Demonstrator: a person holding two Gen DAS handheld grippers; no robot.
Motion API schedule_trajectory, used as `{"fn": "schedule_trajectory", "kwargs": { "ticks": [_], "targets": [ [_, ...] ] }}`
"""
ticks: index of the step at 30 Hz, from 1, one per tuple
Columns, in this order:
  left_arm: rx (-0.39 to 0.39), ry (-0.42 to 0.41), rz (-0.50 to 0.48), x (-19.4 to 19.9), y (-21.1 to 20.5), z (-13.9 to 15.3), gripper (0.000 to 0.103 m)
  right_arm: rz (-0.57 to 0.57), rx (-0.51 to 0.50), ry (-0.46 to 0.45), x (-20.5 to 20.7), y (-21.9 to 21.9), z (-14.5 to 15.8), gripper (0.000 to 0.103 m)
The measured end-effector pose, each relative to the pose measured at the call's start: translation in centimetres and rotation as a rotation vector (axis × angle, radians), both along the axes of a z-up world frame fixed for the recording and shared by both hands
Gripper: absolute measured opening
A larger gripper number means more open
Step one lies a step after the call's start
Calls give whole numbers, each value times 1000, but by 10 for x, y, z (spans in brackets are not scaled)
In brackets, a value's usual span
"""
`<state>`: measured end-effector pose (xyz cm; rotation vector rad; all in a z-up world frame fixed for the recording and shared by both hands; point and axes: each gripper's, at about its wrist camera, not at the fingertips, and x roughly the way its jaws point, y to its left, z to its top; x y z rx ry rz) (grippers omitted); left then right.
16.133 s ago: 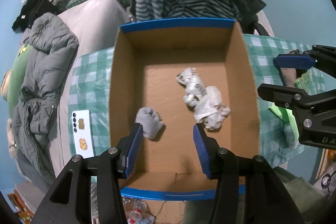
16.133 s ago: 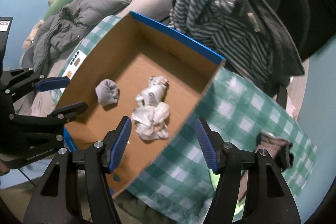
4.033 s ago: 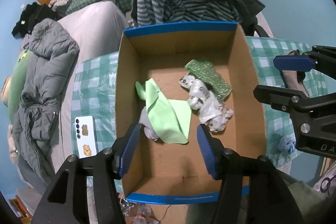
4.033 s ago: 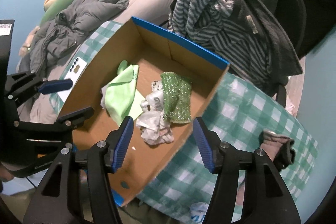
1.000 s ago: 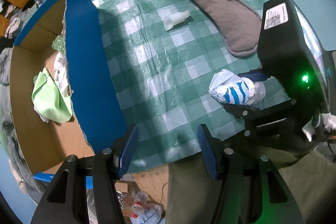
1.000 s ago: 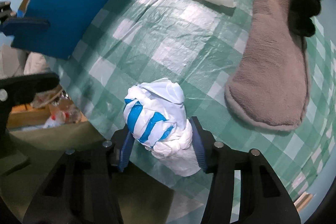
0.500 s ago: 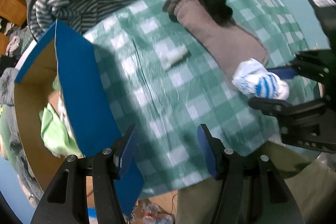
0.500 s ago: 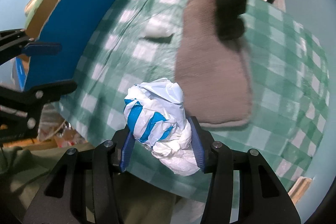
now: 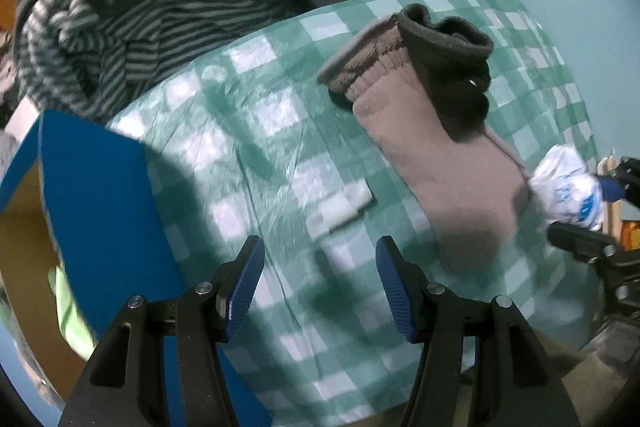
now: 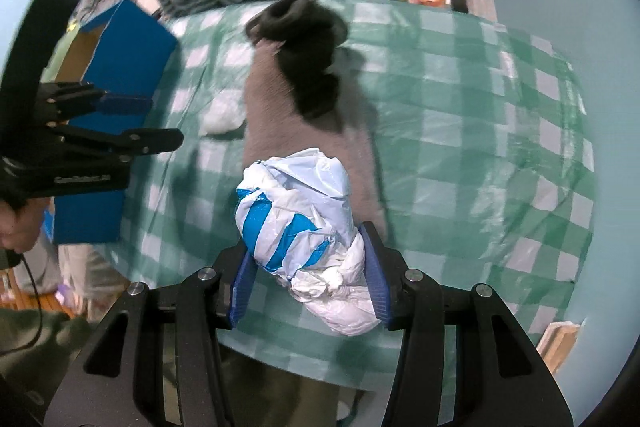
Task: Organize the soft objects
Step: 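Close the left tool on the small white item while the right tool holds the bag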
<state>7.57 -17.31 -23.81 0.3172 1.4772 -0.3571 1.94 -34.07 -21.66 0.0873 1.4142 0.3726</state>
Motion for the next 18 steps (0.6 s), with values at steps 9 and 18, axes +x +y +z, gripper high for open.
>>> {"fn": "schedule_trajectory", "kwargs": {
  "ticks": [9,18],
  "targets": [
    [0,36,-120,10,-21,-24,59,-70,18,-10,11,-23,3,49],
    [0,71,-146,17,-24,-42,57,-110,21,-10,16,-32,3,49]
  ]
}}
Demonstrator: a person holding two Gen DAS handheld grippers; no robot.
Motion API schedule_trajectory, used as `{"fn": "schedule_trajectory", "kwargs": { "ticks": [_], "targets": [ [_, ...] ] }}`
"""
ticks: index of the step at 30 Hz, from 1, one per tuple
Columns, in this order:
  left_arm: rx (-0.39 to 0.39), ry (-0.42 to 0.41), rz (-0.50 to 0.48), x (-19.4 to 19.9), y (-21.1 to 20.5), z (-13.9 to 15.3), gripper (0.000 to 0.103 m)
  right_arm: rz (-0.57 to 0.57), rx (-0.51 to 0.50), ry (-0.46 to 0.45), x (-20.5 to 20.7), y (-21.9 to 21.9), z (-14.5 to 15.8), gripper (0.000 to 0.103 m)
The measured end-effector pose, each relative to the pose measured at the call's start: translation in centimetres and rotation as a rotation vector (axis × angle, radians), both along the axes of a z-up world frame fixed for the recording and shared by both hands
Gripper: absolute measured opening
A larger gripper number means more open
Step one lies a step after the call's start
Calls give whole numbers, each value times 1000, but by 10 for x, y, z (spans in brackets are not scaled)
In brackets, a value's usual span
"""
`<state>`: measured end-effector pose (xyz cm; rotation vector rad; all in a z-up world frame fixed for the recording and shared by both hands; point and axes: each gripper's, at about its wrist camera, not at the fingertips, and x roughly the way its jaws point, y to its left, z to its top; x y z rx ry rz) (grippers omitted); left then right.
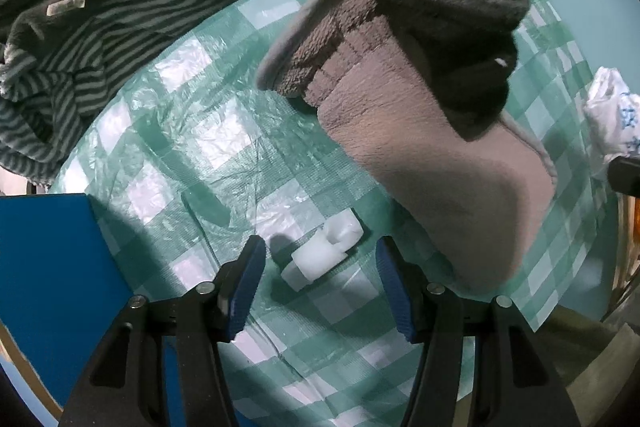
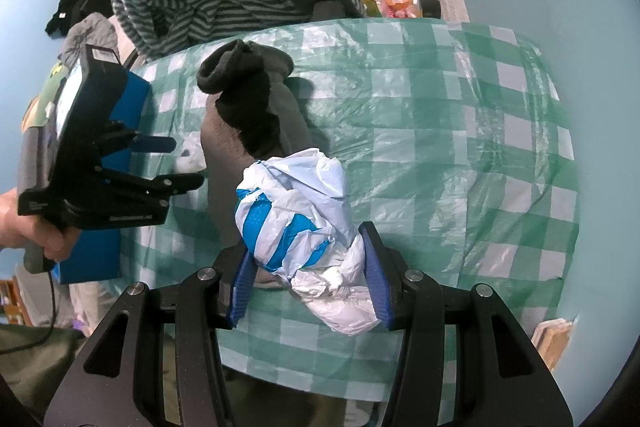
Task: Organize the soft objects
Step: 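Close the left tool on the small white item while the right tool holds the bag, then carry the white item and bag bundle over the cardboard box with both tools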
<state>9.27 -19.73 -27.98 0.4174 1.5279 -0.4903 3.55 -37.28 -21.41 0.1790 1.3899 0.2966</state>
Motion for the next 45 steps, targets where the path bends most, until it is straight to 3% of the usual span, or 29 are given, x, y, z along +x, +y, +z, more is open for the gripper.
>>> {"fn": "schedule_trajectory", "kwargs": {
  "ticks": [7,17,26,45],
  "targets": [
    [-3,2,-20,-5,-2,-4,38,-6,0,1,4,-1,1,49],
    [-45,-11,-14,-14,5,1,21,2,-4,-7,9,4,3,49],
    [-56,-40,11,-7,26,16,20,4,-6,-21,10,13,10,49],
    [-87,-131,71,-26,44,84,20,37,-3,-66,6,44,46,49]
  ]
}}
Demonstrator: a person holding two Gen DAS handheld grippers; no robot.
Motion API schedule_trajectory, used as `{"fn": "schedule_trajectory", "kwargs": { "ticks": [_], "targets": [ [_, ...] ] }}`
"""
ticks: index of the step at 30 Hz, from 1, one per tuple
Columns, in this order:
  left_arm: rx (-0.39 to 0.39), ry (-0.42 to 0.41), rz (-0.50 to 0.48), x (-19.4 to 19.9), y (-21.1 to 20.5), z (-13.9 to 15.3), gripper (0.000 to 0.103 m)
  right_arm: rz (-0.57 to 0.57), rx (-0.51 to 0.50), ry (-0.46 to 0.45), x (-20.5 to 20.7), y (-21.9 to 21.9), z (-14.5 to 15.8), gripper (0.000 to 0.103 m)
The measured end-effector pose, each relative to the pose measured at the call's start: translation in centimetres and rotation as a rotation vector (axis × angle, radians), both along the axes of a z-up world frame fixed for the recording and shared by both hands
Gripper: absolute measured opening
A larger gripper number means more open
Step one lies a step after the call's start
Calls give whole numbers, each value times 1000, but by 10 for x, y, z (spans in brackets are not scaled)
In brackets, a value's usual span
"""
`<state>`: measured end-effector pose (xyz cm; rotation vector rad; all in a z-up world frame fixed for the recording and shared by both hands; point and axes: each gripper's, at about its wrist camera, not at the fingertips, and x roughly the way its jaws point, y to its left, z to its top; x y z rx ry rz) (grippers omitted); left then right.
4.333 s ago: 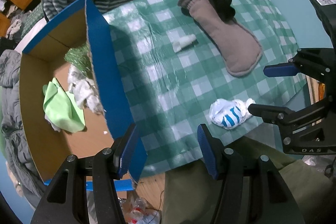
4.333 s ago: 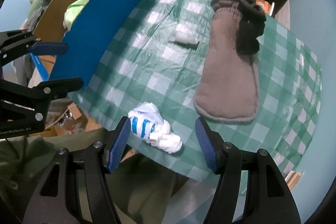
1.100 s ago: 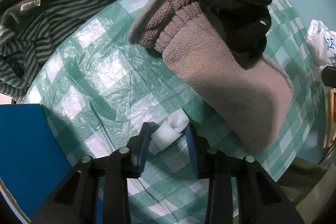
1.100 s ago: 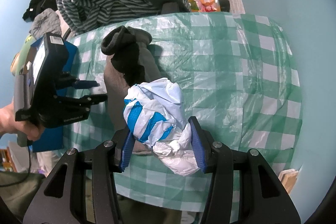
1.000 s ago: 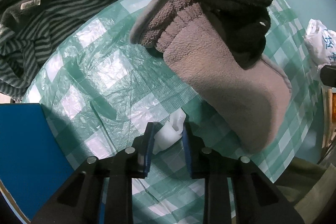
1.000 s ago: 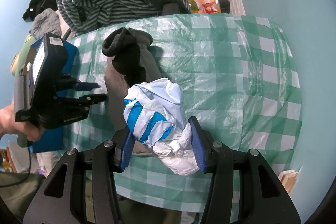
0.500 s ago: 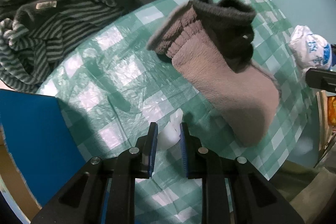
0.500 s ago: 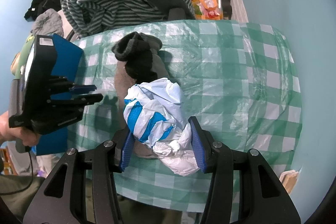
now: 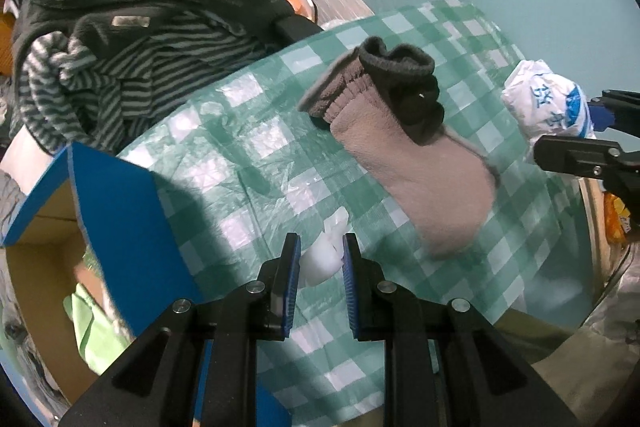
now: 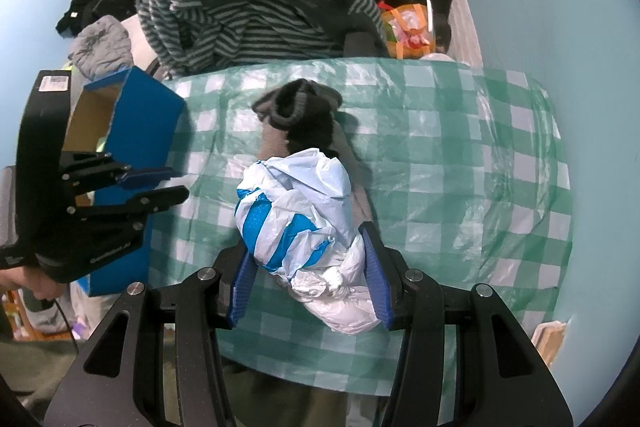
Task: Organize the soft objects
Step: 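Carry the white item and bag bundle over the cardboard box with both tools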
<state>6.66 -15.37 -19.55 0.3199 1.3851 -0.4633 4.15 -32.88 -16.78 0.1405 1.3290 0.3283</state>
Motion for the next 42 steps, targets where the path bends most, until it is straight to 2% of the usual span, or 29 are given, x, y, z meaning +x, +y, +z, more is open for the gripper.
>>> {"fn": "schedule_trajectory", "kwargs": {
  "ticks": [22,42],
  "targets": [
    [-21,-113,117,-27,51,71,20,101,11,-64,0,59,49,49],
    [-17,-127,286,-42,126,84,20,251,37,-97,7,141,68,49]
  ]
}}
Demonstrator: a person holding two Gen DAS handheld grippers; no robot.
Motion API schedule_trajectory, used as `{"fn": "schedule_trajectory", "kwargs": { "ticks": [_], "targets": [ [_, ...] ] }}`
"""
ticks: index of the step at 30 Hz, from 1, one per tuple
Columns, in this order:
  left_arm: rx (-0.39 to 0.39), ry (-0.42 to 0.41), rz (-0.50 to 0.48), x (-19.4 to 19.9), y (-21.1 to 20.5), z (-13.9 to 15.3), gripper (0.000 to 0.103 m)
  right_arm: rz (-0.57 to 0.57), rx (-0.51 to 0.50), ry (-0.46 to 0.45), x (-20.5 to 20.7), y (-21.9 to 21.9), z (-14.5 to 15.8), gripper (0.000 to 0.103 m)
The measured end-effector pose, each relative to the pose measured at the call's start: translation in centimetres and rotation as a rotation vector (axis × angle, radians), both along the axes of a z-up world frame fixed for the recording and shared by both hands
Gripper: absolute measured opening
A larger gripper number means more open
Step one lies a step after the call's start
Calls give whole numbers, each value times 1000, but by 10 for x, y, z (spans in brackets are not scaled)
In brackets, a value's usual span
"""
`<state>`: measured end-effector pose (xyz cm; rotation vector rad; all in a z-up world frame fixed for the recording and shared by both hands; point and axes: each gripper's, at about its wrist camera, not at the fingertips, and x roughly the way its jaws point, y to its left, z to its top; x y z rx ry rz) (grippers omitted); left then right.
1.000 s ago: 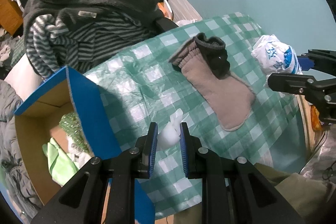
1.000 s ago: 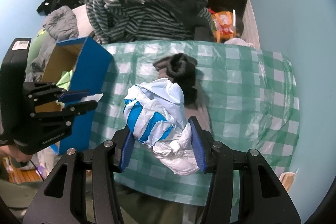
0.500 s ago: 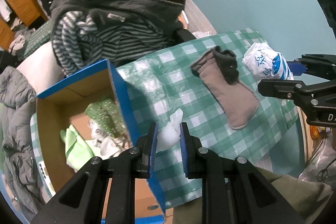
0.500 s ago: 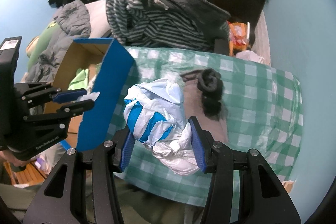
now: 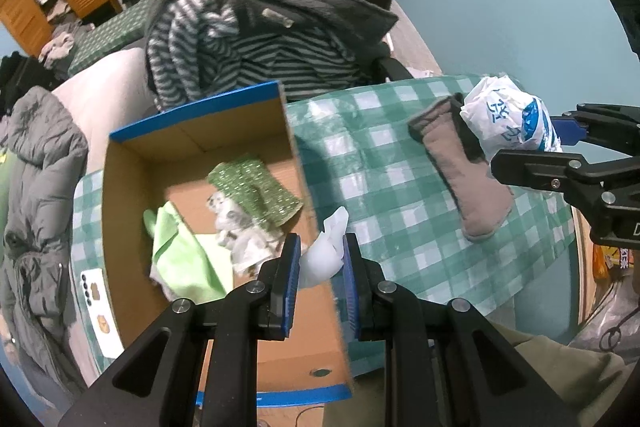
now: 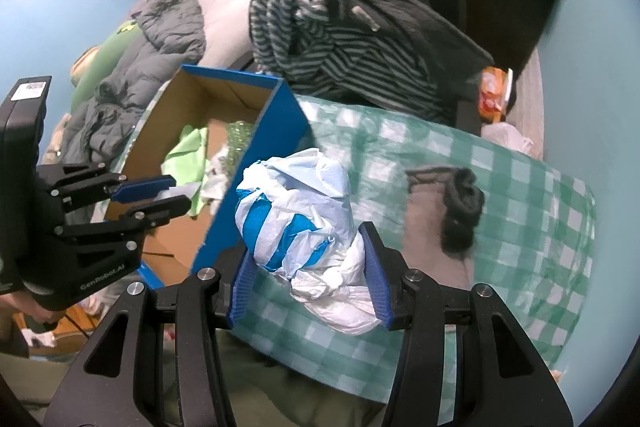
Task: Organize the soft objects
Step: 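Carry the white item and bag bundle over the cardboard box with both tools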
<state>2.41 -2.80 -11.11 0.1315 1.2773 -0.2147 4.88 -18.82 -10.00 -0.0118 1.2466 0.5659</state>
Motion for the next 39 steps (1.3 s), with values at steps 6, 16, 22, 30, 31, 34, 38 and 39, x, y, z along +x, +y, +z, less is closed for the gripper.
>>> {"fn": "schedule_trajectory", "kwargs": {
  "ticks": [6,16,22,30,31,34,38,39],
  "targets": [
    [2,-5,52,-6,29,1,20,50,7,-8,3,29,3,49],
    [11,2,141,-15,76,-4,20,127,6,-7,6,85,0,49],
    [30,16,184,-18,101,-11,20,176,-3,-4,8,121,-5,49],
    [51,48,217,-14,126,-30,21,213,-10,34,14,157,-23,49],
    [53,50,219,-13,129,-32,21,211,-11,40,15,159,-26,49],
    [46,63,225,-9,134,-39,22,203,-11,69,19,166,-36,49],
    [33,85,231,-4,138,-48,23,200,-21,92,23,173,-46,50],
    [33,91,233,-3,139,-50,23,197,-25,93,24,175,-49,51]
  ]
}}
